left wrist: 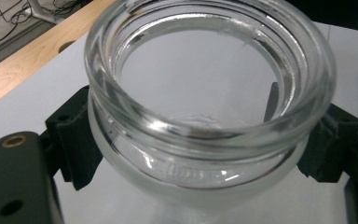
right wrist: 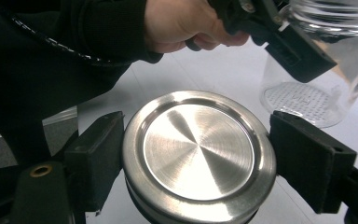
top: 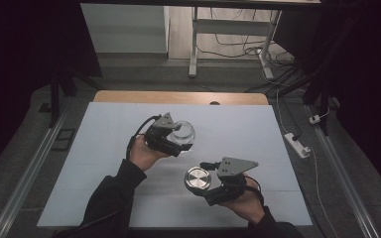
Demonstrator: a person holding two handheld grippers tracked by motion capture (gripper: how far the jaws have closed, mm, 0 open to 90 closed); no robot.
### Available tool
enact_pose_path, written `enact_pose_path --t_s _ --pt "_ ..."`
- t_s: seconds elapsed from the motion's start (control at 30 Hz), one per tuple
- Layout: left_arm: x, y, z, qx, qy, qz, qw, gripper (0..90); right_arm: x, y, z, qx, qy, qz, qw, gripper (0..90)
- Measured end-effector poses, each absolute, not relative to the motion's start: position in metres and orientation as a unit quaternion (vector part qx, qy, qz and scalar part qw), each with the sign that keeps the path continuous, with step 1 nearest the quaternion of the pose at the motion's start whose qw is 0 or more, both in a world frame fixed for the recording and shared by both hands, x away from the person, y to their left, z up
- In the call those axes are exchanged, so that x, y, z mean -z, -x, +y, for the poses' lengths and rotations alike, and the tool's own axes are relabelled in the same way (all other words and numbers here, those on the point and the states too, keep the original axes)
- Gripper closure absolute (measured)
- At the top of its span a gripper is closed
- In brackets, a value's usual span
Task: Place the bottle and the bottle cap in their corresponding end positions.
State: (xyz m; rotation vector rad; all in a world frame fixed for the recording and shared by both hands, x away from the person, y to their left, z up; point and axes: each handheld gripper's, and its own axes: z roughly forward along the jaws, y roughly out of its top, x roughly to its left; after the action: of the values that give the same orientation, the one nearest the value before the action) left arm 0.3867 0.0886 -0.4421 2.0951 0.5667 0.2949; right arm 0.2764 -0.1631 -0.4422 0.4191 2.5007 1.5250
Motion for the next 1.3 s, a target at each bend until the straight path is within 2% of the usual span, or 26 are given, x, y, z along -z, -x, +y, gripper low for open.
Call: enact_pose_path --t_s 1.3 --pt "0.483 -0.417 0.086 -0.131 -0.848 0.276 0.434 15.7 0.502 -0.296 -0.119 -0.474 -0.14 0.866 0.083 19.6"
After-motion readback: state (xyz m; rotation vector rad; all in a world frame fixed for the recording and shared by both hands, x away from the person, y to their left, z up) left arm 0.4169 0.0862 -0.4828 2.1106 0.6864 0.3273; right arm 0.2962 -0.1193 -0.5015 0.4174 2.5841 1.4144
